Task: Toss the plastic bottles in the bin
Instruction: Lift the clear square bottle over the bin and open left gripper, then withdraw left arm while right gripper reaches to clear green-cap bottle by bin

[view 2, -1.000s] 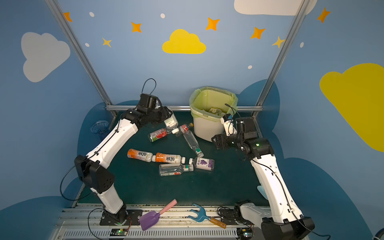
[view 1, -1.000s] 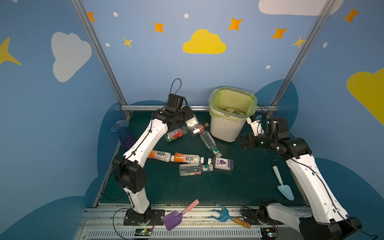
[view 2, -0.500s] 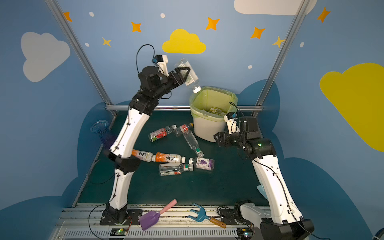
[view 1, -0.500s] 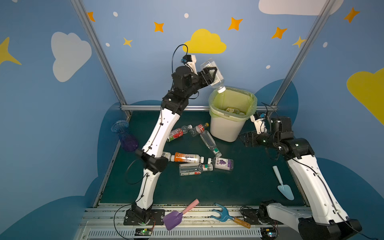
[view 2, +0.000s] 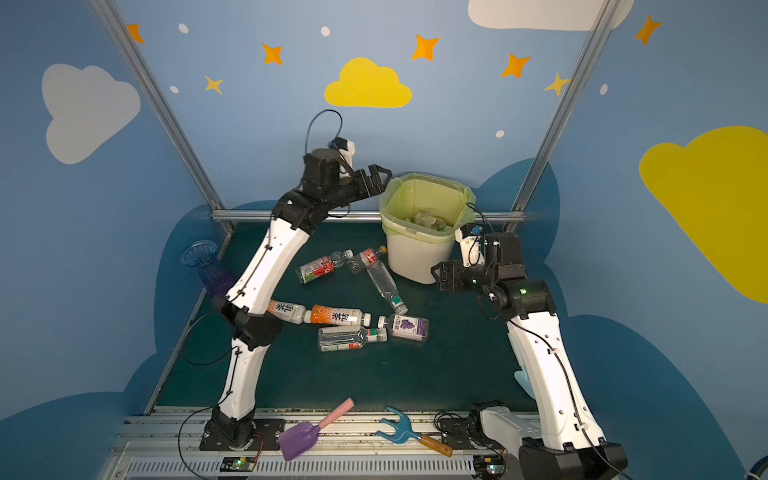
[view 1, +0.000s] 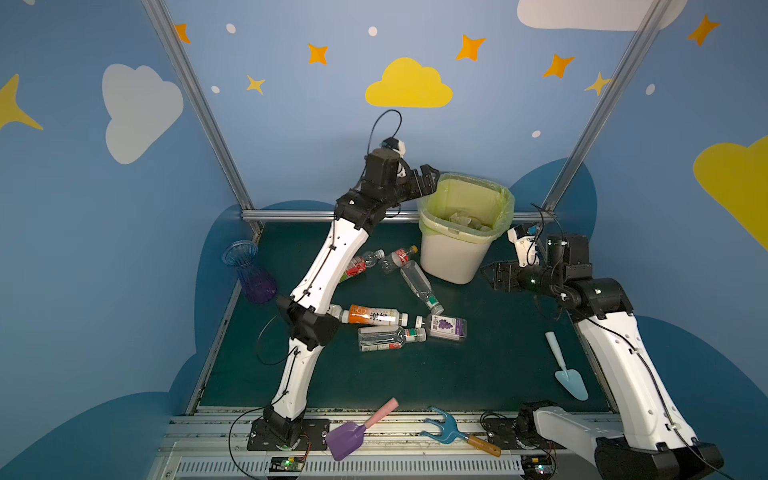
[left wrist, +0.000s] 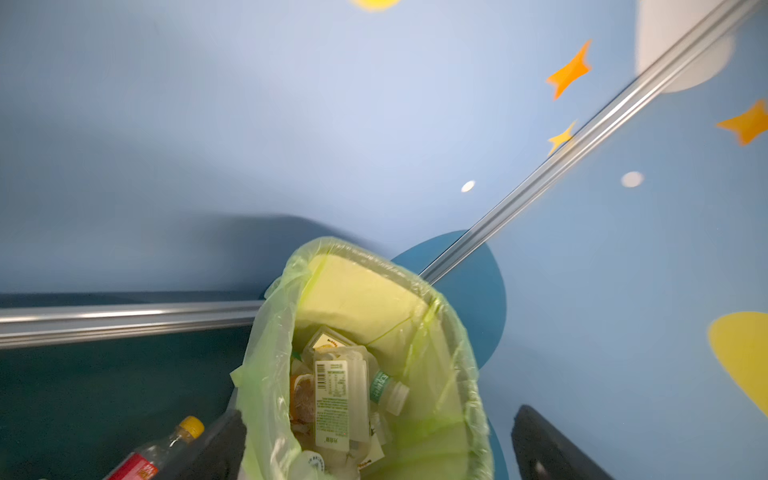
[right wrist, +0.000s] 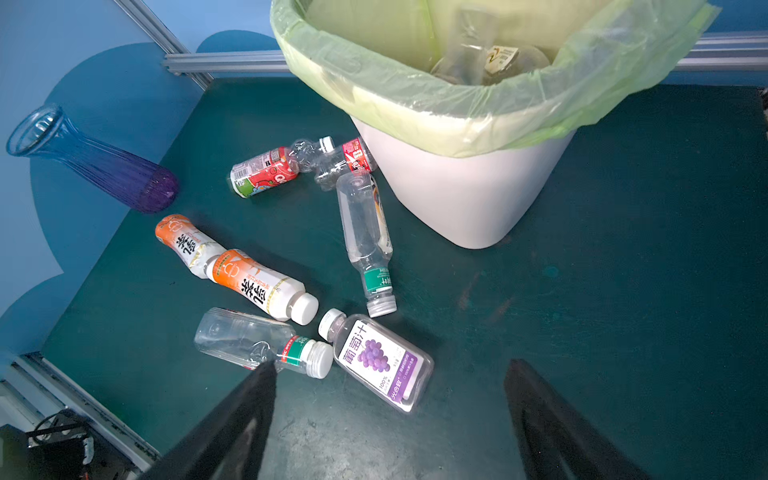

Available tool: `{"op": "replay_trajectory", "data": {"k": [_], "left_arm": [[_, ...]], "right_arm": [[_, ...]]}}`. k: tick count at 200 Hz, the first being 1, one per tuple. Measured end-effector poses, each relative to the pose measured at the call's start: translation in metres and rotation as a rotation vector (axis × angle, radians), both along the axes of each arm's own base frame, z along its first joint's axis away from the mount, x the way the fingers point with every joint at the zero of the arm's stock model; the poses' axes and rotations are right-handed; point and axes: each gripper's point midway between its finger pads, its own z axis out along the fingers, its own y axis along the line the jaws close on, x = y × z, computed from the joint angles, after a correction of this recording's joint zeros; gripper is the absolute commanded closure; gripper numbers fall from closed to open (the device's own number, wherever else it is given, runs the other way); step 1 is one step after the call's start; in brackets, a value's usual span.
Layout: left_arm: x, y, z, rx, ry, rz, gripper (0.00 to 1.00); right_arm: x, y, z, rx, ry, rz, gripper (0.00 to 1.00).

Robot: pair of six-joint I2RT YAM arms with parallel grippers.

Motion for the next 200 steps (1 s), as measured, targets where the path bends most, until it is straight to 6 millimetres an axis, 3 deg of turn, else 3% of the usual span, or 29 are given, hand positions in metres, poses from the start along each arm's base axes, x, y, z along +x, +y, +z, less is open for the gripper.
{"op": "replay_trajectory", "data": {"k": [12, 24, 33, 46, 66, 100, 121, 148, 175, 200], "left_arm": [[-0.029, 0.022, 0.040, 0.002, -0.071, 0.025, 0.00], [-0.053, 0.043, 0.065, 0.012, -0.116, 0.052, 0.00], [-0.067, 0.055, 0.074, 0.026, -0.131, 0.070, 0.00], [-0.077, 0.070, 0.067, 0.059, -0.114, 0.093, 0.00], [-0.073, 0.084, 0.018, 0.139, -0.012, 0.121, 0.00], [-0.066, 0.117, -0.129, 0.283, 0.306, 0.171, 0.00], [-0.086, 0.144, -0.191, 0.322, 0.456, 0.214, 0.00], [-0.121, 0.167, -0.215, 0.317, 0.522, 0.251, 0.00], [-0.145, 0.176, -0.229, 0.292, 0.556, 0.264, 0.00], [-0.161, 0.178, -0.262, 0.285, 0.638, 0.264, 0.00]], "right_arm": [[0.001, 0.002, 0.002, 0.018, 0.000, 0.001, 0.14], [0.001, 0.006, 0.004, 0.038, 0.000, 0.008, 0.14], [0.001, 0.010, 0.004, 0.047, 0.002, 0.017, 0.14], [-0.001, 0.021, 0.003, 0.056, 0.008, 0.046, 0.14], [-0.005, 0.044, 0.001, 0.057, 0.022, 0.116, 0.16], [-0.013, 0.087, -0.006, 0.037, 0.045, 0.236, 0.17], [-0.016, 0.110, -0.021, -0.006, 0.075, 0.290, 0.17], [-0.014, 0.140, -0.047, -0.099, 0.113, 0.348, 0.17], [-0.004, 0.162, -0.079, -0.209, 0.156, 0.367, 0.16], [0.016, 0.174, -0.106, -0.301, 0.205, 0.356, 0.16]]}}
